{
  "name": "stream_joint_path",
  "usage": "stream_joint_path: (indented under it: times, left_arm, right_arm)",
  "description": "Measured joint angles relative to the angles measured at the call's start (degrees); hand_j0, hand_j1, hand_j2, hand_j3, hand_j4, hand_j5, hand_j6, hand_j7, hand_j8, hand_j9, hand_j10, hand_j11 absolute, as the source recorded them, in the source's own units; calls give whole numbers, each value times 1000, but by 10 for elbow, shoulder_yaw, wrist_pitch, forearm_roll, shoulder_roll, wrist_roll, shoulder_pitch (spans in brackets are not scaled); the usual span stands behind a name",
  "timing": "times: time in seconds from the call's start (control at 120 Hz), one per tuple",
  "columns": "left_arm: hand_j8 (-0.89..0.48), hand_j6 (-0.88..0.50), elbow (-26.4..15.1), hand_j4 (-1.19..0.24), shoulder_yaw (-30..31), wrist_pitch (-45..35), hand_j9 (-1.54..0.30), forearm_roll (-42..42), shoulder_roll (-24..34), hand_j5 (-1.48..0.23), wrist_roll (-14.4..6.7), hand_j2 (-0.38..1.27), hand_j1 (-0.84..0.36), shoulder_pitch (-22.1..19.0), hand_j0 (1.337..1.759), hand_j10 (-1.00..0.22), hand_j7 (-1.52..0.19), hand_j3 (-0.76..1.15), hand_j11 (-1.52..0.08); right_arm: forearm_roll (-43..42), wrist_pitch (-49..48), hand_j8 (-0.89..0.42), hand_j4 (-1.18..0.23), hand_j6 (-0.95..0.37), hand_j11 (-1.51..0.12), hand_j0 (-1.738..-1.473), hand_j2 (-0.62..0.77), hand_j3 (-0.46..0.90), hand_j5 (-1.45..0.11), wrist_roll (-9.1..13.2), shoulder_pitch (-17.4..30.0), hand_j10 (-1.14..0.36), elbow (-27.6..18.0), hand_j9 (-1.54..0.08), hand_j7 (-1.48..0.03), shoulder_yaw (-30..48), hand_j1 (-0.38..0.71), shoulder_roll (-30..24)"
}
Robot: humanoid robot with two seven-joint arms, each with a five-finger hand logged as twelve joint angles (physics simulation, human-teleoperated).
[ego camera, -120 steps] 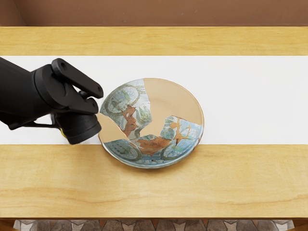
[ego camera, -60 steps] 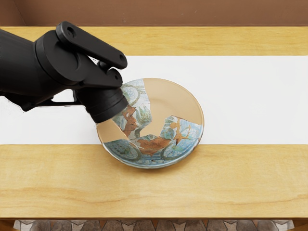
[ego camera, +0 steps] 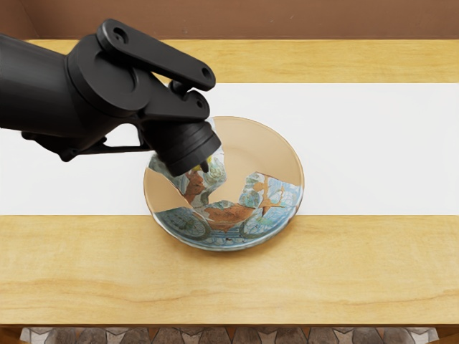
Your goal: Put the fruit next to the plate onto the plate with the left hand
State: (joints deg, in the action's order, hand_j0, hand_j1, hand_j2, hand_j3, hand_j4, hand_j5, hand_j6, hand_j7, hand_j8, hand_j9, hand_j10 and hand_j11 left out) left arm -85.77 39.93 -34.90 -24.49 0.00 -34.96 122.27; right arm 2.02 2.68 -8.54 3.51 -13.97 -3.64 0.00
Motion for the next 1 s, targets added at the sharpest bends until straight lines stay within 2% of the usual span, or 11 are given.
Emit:
stream_joint_path:
  times: [0.192, 0.333, 0.467, 0.525, 0.583, 0.65, 0.683, 0.742, 0.8, 0.917, 1.0]
  left_arm:
    - [-284, -298, 12, -357, -20, -1, -478, 0, 0, -490, 0, 99, -15, -14, 1657, -325, -472, 0, -481]
    - [-265, -272, 47, -301, -53, -1, -398, 31, 0, -404, 0, 75, 20, -79, 1658, -285, -395, 0, -400]
    - [-256, -259, 64, -274, -78, -1, -360, 83, 0, -363, 0, 63, 37, -76, 1658, -266, -358, 0, -361]
    - [-253, -256, 52, -267, -98, -1, -349, 102, 3, -352, 0, 59, 42, -71, 1658, -261, -348, 0, -350]
    - [-251, -253, 23, -262, -125, -1, -342, 132, 72, -343, 0, 57, 45, -78, 1658, -257, -341, 0, -342]
    - [-250, -251, -12, -257, -149, -1, -335, 169, 121, -336, 0, 55, 48, -87, 1658, -254, -334, 0, -335]
    - [-249, -251, -25, -256, -169, -1, -333, 191, 159, -334, 0, 54, 50, -122, 1658, -253, -332, 0, -333]
    - [-248, -249, -42, -253, -234, -1, -329, 244, 244, -330, 0, 53, 51, -226, 1658, -251, -329, 0, -329]
    - [-247, -248, -54, -251, -314, 18, -326, 299, 297, -327, 0, 52, 52, -325, 1658, -249, -326, 0, -326]
    - [-246, -246, -85, -248, -441, 89, -323, 365, 365, -323, 0, 51, 54, -389, 1658, -247, -323, 0, -323]
    - [-246, -246, -103, -247, -526, 165, -321, 383, 409, -321, 0, 50, 55, -478, 1658, -247, -321, 0, -321]
  right_arm:
    - [0, 0, -38, -38, -38, -50, -1658, -8, 0, -50, 0, 0, -38, 0, -50, -50, 0, -303, 0]
    - [0, 0, -38, -38, -38, -50, -1658, -8, 0, -50, 0, 0, -38, 1, -50, -50, 0, -303, 0]
    - [0, 0, -38, -38, -38, -50, -1658, -8, 0, -50, -1, 0, -38, 1, -50, -50, 0, -303, 0]
    - [0, 0, -38, -38, -38, -50, -1658, -8, 0, -50, -1, 0, -38, 1, -50, -50, 0, -303, 0]
    - [0, 0, -38, -38, -38, -50, -1658, -8, 0, -50, -1, 0, -38, 1, -50, -50, 0, -303, 0]
    - [0, 0, -38, -38, -38, -50, -1658, -8, 0, -50, -1, 0, -38, 1, -50, -50, 0, -303, 0]
    - [0, 0, -38, -38, -38, -50, -1658, -8, 0, -50, -1, 0, -38, 1, -50, -50, 0, -303, 0]
    - [0, 0, -38, -38, -38, -50, -1658, -8, 0, -50, -1, 0, -38, 1, -50, -50, 0, -303, 0]
    - [0, 0, -38, -38, -38, -50, -1658, -8, 0, -50, -1, 0, -38, 1, -50, -50, 0, -303, 0]
    - [0, 0, -38, -38, -38, -50, -1658, -8, 0, -50, -1, 0, -38, 0, -50, -50, 0, -303, 0]
    - [0, 0, -38, -38, -38, -50, -1658, -8, 0, -50, -1, 0, -38, 0, -50, -50, 0, -303, 0]
